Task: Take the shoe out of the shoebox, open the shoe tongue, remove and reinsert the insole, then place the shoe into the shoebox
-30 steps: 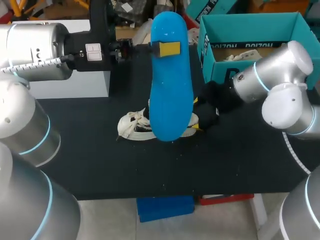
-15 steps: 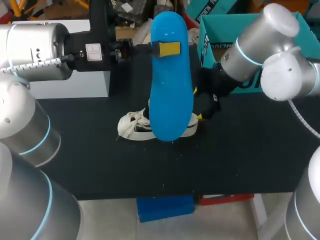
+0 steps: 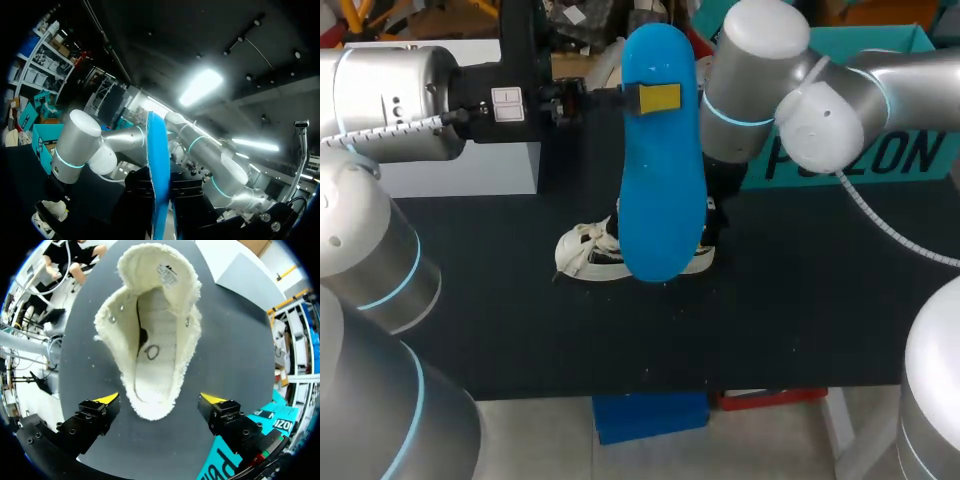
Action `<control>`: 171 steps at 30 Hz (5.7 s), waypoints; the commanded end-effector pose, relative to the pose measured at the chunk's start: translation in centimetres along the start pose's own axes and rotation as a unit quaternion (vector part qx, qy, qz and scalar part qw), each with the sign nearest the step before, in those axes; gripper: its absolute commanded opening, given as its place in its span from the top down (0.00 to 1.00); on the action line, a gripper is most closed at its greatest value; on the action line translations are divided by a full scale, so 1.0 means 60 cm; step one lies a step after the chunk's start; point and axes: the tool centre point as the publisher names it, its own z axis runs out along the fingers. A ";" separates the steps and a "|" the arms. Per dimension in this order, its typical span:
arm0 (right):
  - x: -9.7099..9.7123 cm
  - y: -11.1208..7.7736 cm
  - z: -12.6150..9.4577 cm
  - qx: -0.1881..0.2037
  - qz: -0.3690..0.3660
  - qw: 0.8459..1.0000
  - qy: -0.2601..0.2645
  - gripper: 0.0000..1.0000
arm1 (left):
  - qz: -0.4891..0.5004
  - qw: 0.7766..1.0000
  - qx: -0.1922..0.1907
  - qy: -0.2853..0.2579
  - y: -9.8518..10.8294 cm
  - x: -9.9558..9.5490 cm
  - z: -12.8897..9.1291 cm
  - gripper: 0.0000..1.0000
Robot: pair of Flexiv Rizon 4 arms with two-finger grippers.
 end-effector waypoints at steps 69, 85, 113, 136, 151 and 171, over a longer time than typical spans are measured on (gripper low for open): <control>-0.009 0.012 0.033 -0.406 0.033 0.913 -0.026 0.00 | -0.001 1.000 -0.001 -0.002 0.001 0.001 0.001 1.00; 0.007 -0.005 0.041 -0.391 0.043 0.919 -0.015 0.00 | -0.001 1.000 -0.001 -0.002 0.001 0.001 0.001 1.00; -0.062 0.050 -0.047 0.089 -0.045 0.995 0.008 0.00 | -0.001 1.000 -0.001 -0.002 0.001 0.001 0.001 1.00; -0.069 0.111 -0.005 0.126 -0.010 0.992 0.023 0.00 | -0.001 1.000 -0.001 -0.002 0.001 0.001 0.001 1.00; -0.065 0.132 0.065 0.057 0.024 0.997 0.050 0.10 | -0.001 1.000 -0.001 -0.002 0.001 0.001 0.001 1.00; -0.050 0.125 0.078 0.033 0.040 0.997 0.061 1.00 | -0.001 1.000 -0.001 -0.002 0.001 0.001 0.001 1.00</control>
